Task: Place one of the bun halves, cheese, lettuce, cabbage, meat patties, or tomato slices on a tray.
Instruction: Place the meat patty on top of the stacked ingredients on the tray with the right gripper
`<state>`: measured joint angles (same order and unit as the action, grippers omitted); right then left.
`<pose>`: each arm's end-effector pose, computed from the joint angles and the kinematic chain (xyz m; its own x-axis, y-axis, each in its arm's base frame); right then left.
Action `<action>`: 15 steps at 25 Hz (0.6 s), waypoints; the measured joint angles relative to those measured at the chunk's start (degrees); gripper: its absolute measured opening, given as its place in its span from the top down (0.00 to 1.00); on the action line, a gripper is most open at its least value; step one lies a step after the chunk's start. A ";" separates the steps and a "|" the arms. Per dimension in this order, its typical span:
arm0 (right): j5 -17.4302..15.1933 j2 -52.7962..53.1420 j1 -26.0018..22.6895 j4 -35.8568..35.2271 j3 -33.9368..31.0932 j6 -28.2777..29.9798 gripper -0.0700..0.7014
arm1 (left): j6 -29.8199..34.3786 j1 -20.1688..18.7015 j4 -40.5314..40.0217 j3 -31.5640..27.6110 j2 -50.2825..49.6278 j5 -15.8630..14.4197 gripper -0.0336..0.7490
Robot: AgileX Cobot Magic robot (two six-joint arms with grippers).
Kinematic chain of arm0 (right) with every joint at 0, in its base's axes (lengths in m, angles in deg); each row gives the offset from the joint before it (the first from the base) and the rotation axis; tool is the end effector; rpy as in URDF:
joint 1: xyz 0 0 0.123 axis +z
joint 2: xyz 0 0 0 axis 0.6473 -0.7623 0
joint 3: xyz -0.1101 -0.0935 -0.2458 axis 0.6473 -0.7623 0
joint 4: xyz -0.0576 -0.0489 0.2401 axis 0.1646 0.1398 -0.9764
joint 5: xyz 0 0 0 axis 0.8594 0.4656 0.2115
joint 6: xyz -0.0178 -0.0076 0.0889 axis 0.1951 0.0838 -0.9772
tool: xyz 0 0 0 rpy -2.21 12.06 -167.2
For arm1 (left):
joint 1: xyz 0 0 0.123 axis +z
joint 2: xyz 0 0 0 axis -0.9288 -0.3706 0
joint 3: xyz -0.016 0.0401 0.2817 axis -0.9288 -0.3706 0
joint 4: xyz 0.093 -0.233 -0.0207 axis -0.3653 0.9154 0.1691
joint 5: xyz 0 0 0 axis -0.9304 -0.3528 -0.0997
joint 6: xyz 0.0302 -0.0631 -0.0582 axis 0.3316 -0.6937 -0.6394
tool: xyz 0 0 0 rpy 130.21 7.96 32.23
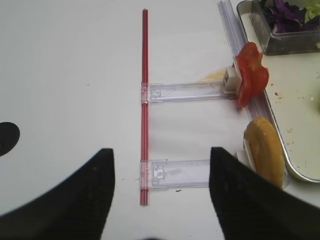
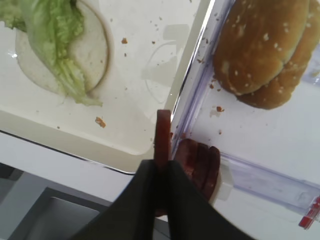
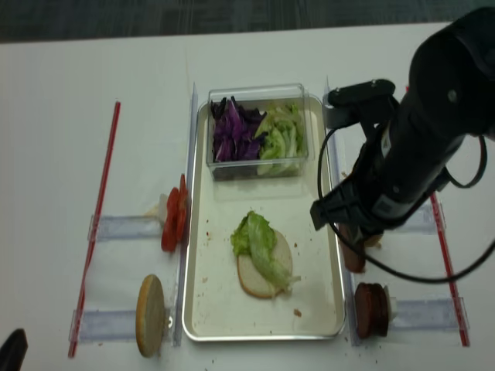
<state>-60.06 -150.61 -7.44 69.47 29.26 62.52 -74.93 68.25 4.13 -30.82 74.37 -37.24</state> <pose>0.2128 0.1527 0.2584 -0.9533 -0.2883 -0.0902 -0.3000 0.9388 0.1695 -0.0111 0.0025 0.2648 -0.5525 -0.0369 -0.8327 -0.0430 0.9989 -0.0158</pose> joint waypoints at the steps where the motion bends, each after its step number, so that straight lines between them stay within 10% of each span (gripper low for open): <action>1: -0.39 -1.04 0.00 0.50 0.91 0.12 0.82 | 0.00 0.00 0.00 0.00 0.00 0.00 0.42; 15: -0.63 -14.49 0.00 0.80 9.36 4.01 0.83 | 0.00 0.00 0.00 0.00 0.00 0.00 0.42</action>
<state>-60.69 -165.10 -7.44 70.27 38.62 66.53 -74.93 68.25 4.13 -30.82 74.37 -37.24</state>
